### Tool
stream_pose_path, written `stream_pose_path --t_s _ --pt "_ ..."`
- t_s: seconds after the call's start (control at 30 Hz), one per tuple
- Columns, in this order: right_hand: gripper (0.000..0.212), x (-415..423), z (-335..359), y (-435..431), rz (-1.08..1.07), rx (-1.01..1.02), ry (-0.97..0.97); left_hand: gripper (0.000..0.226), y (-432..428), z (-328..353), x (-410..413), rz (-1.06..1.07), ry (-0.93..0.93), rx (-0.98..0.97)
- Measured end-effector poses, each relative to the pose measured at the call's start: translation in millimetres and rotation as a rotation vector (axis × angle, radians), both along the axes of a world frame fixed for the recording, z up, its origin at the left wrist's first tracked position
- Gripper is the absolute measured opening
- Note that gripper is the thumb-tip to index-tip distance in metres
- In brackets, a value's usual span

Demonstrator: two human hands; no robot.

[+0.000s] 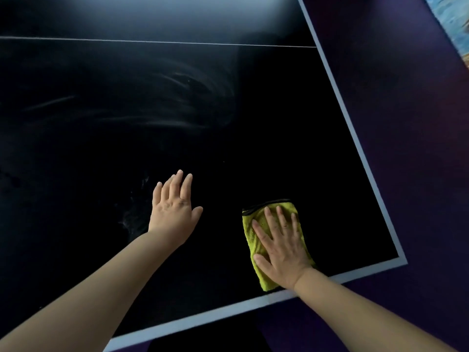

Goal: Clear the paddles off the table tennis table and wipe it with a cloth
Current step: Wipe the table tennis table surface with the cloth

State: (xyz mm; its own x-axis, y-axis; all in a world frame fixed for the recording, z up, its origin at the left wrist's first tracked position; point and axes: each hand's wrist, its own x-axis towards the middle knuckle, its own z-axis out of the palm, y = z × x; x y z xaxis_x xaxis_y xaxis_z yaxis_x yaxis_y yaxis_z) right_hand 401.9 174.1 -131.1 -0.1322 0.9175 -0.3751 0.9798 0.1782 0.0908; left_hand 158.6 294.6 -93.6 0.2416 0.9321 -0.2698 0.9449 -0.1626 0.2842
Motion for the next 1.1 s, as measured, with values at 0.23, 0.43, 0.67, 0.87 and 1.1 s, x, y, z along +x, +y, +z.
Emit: stream_pose_path --t_s 0.23,0.43,0.67,0.87,1.1 --pt "0.080 -45 -2 144 -0.366 0.030 0.005 0.087 94 -6 9 -0.021 0.105 -0.002" --pt "0.079 -50 -7 281 -0.557 0.115 0.100 0.109 180 -7 1 0.024 0.116 -0.033" --pt "0.093 -44 -17 419 -0.629 0.164 0.123 0.127 241 -21 -18 -0.123 0.185 -0.184" --pt "0.096 -47 -18 506 -0.683 0.204 0.104 0.126 253 -29 -25 -0.174 0.193 -0.337" --pt "0.079 -54 -16 586 -0.512 0.202 0.125 0.130 260 -24 -27 -0.205 0.194 -0.446"
